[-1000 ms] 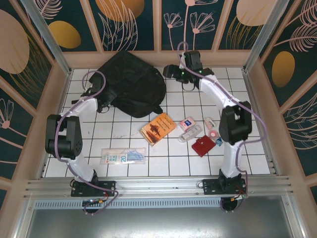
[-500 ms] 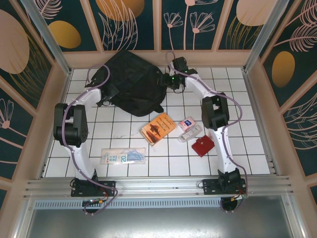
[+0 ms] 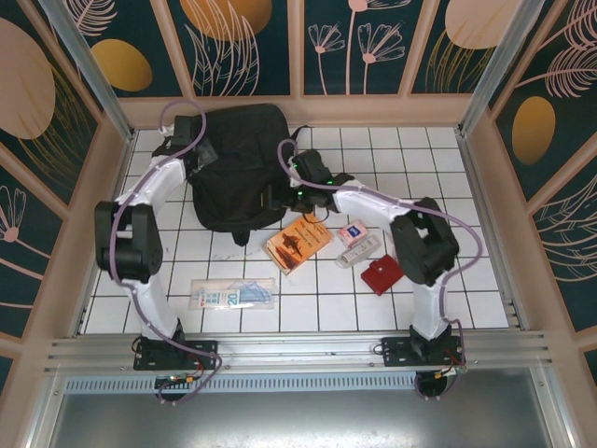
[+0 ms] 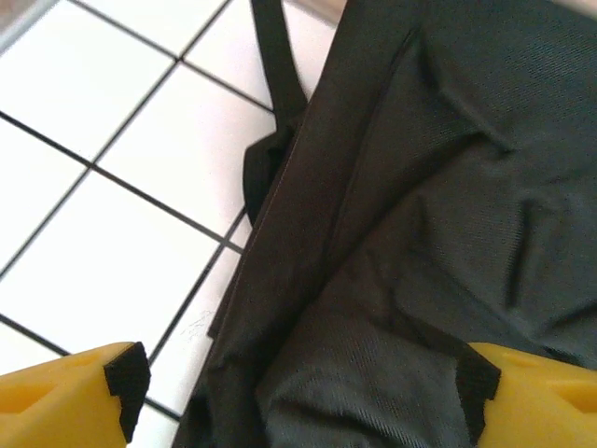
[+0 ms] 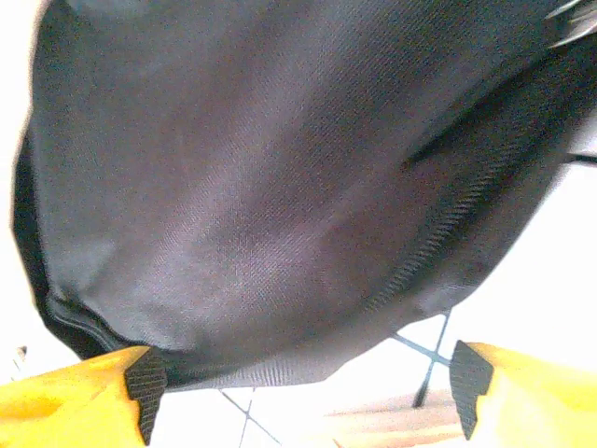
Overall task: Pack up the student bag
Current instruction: Rotate the student bag at the top-center of the table.
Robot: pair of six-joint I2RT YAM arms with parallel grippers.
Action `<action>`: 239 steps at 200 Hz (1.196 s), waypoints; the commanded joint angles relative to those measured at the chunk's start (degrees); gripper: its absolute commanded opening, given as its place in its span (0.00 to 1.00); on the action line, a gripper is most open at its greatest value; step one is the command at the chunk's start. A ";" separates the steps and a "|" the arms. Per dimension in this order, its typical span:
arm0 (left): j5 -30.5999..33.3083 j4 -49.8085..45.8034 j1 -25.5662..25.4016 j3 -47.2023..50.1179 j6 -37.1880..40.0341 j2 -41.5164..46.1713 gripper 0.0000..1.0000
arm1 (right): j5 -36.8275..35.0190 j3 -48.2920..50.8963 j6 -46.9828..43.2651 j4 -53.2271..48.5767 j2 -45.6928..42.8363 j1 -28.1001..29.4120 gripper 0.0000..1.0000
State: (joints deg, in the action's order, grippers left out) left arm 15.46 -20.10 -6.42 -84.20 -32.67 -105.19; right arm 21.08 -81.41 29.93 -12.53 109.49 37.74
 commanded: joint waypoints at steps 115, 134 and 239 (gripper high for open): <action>-35.81 21.63 -13.36 24.39 9.60 16.47 0.78 | 15.85 -3.34 4.40 3.61 3.85 -16.20 0.86; -39.87 28.24 -13.37 29.31 2.53 15.84 0.77 | 18.74 -9.58 7.45 5.39 9.98 -15.89 0.88; -49.44 57.99 -23.07 34.71 -21.00 7.34 0.77 | 28.80 -45.77 9.07 -4.45 34.97 -10.05 0.89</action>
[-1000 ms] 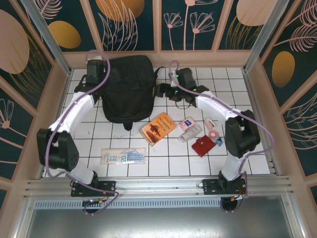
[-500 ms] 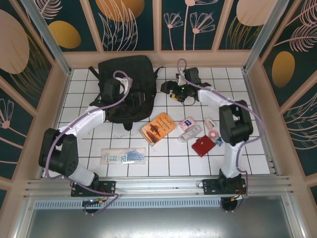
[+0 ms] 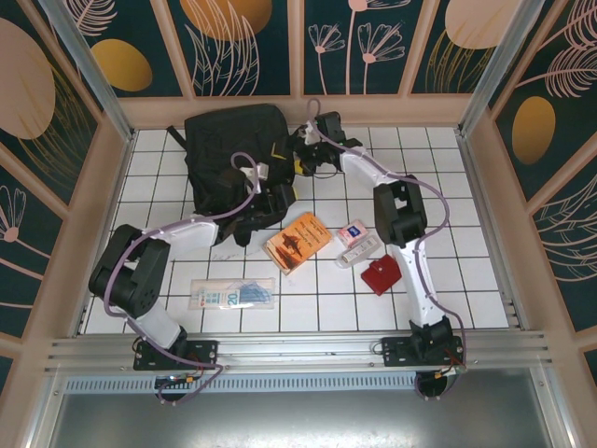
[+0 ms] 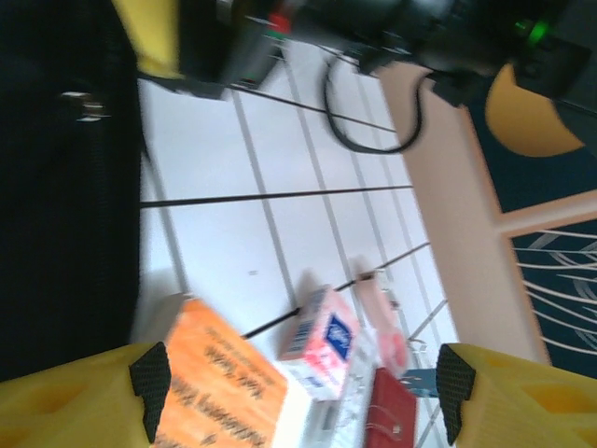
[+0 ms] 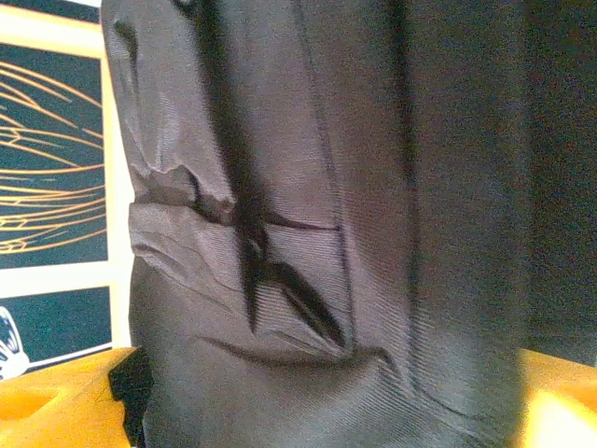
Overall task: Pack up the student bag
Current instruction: Rotate the student bag at the top-center of the table, then move the student bag to the top-center of the table.
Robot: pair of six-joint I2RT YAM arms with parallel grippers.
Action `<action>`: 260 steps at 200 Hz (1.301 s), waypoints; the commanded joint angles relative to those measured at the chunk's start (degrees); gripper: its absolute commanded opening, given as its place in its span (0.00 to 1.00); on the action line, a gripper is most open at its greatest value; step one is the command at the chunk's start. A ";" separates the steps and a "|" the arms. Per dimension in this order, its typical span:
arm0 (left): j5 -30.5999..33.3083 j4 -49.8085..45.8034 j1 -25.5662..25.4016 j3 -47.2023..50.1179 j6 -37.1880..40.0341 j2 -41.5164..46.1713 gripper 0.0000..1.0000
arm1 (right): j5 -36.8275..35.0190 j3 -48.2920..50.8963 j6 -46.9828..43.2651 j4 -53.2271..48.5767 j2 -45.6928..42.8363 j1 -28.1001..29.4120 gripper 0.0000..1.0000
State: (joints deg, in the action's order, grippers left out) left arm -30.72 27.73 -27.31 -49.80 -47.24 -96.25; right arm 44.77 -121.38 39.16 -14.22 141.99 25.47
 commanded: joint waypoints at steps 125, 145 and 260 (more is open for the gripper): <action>5.95 -35.55 6.95 -22.76 34.59 -3.55 0.47 | -0.61 16.25 -9.98 -3.29 -17.21 -4.99 0.80; 1.62 -35.87 7.10 -24.18 33.89 -7.59 0.44 | -0.71 22.19 -10.01 -1.19 -20.30 -4.94 0.80; 9.35 -34.41 7.62 -20.95 35.52 -9.81 0.31 | -1.71 34.28 -12.16 -0.43 -24.80 -3.72 0.77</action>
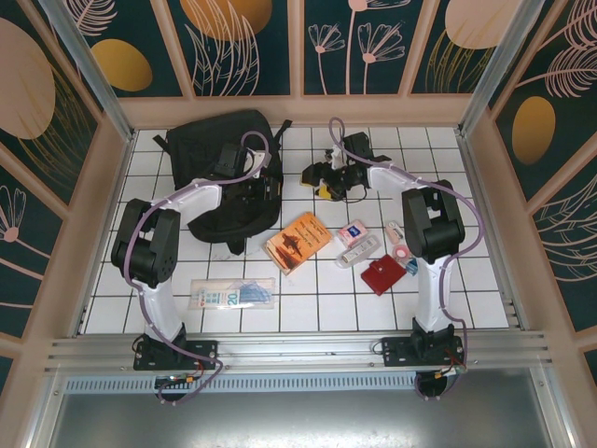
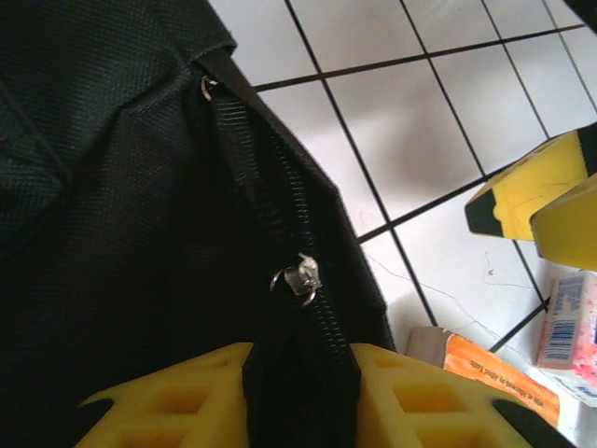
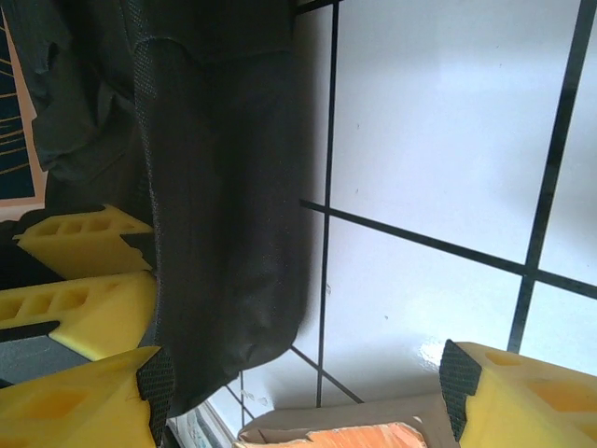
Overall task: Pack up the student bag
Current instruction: Move the student bag to the top-center of the table.
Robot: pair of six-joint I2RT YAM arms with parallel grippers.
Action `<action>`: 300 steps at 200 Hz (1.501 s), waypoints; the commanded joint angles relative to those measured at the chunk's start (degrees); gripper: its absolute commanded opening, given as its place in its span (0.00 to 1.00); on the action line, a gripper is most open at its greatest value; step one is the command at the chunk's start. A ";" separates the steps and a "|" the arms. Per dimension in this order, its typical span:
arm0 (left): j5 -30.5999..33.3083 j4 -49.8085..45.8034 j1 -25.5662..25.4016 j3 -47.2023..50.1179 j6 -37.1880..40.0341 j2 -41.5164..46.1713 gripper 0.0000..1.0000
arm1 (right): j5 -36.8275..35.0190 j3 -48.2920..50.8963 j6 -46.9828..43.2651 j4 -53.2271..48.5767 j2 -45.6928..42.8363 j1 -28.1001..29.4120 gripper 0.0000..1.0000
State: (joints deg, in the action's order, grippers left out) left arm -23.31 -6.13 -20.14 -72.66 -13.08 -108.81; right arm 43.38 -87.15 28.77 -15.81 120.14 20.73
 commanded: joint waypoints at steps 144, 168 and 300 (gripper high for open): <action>0.21 -0.95 0.28 -1.74 1.30 -3.67 0.34 | 0.93 -2.35 -0.89 2.72 -0.07 4.56 0.78; -2.77 1.46 0.28 -1.32 -0.23 -4.12 0.23 | 1.06 -3.66 -0.51 2.60 1.19 5.27 0.78; 2.60 5.01 1.46 6.57 -2.39 8.63 0.00 | -3.05 -13.28 0.57 -1.68 4.55 6.17 0.77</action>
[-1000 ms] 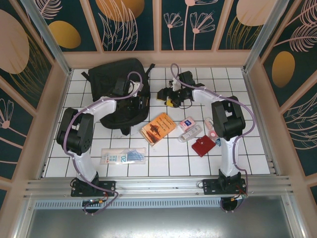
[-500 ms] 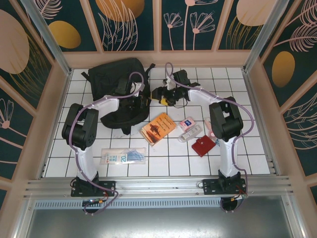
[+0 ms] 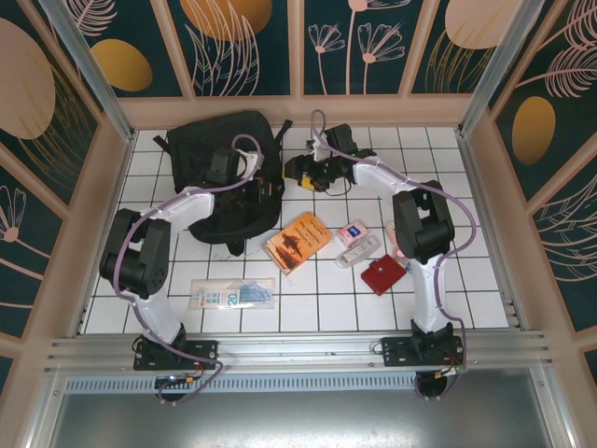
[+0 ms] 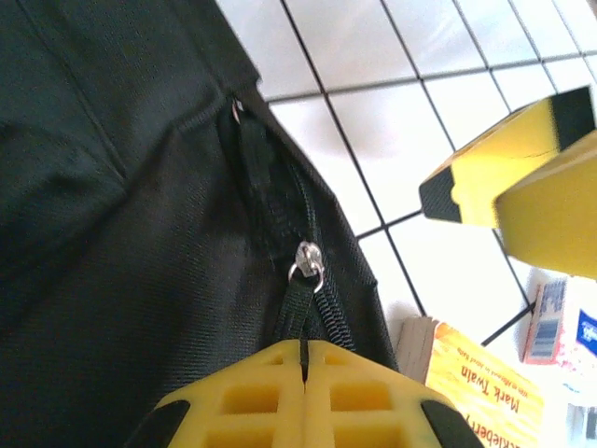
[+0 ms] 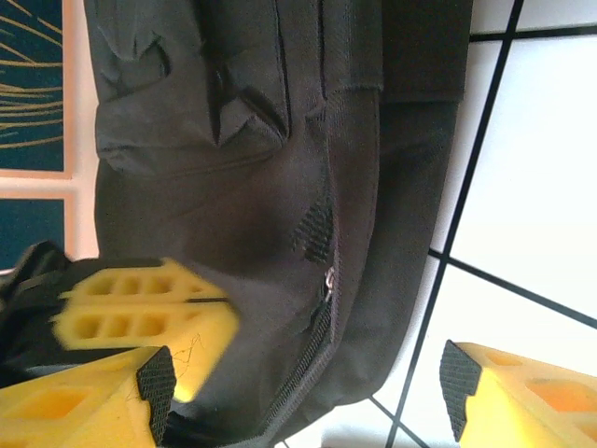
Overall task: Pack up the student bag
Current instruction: Move the student bag to the top-center of the table.
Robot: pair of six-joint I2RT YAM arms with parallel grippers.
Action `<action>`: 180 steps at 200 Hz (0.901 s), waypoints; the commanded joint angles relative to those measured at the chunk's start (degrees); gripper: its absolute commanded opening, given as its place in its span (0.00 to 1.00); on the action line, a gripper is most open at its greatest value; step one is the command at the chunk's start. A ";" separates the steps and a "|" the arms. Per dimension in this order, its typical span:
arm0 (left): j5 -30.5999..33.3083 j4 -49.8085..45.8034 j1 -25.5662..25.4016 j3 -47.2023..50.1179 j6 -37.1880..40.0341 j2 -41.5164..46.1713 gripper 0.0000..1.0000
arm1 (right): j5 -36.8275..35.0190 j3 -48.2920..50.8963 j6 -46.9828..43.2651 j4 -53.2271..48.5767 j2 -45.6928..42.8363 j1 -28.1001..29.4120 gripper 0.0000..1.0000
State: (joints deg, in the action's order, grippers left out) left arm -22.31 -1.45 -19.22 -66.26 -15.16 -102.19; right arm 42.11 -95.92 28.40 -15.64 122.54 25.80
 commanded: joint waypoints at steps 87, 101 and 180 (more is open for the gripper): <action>-3.62 2.68 0.50 2.52 -6.04 -0.01 0.24 | -4.40 -10.37 4.66 -6.38 8.17 3.33 0.76; -4.68 6.34 0.49 6.24 -9.58 2.15 0.30 | -4.67 -6.83 5.98 -4.22 6.54 3.42 0.76; -13.83 33.66 -2.50 19.50 -29.56 3.64 0.33 | 5.61 5.72 19.66 16.82 3.53 2.59 0.74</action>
State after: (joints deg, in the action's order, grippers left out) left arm -32.12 20.58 -19.73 -48.95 -37.43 -100.53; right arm 43.33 -94.30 41.32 -9.43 129.54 28.60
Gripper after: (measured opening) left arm 0.335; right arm 0.740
